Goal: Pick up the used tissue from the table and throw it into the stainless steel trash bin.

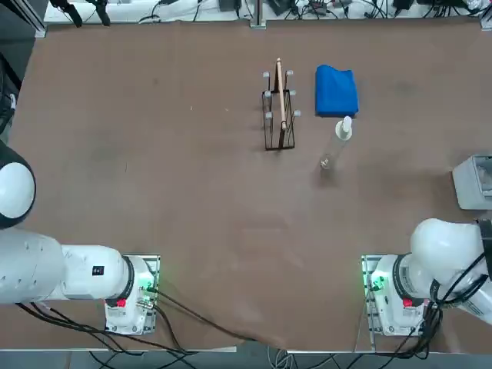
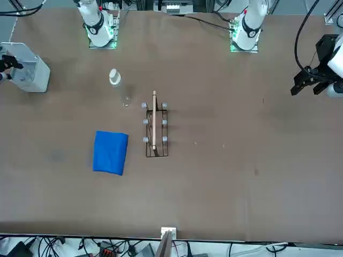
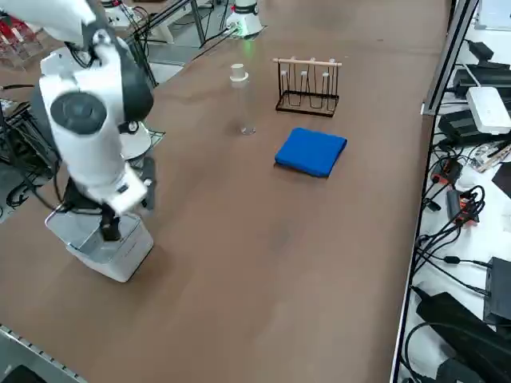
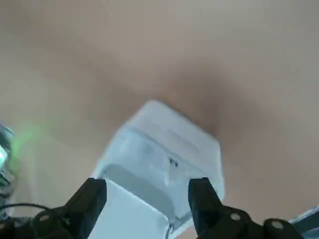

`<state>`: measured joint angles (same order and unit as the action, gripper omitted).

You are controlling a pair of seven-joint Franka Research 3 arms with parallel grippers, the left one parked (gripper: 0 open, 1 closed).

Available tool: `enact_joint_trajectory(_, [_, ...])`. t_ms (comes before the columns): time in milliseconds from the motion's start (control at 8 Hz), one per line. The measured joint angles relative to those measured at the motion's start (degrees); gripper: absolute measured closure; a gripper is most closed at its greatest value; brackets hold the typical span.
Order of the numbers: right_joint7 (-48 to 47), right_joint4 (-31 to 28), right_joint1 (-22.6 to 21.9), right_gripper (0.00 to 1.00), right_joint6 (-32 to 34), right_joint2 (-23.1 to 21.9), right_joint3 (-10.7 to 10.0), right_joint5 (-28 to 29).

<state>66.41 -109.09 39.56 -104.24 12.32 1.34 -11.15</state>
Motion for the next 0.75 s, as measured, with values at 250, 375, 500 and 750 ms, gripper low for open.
enact_joint_trajectory(250, [-3.83, 7.38, -1.56, 0.00, 3.32, -0.87, 4.98, 6.74])
enact_joint_trajectory(375, [-8.15, 10.21, -3.62, 0.00, 3.65, -1.05, 6.82, 7.79])
enact_joint_trajectory(500, [-13.20, 12.64, -6.76, 0.00, 3.74, -1.07, 7.87, 8.10])
enact_joint_trajectory(750, [-25.22, 17.12, -14.81, 0.00, 3.90, -1.18, 8.46, 8.23])
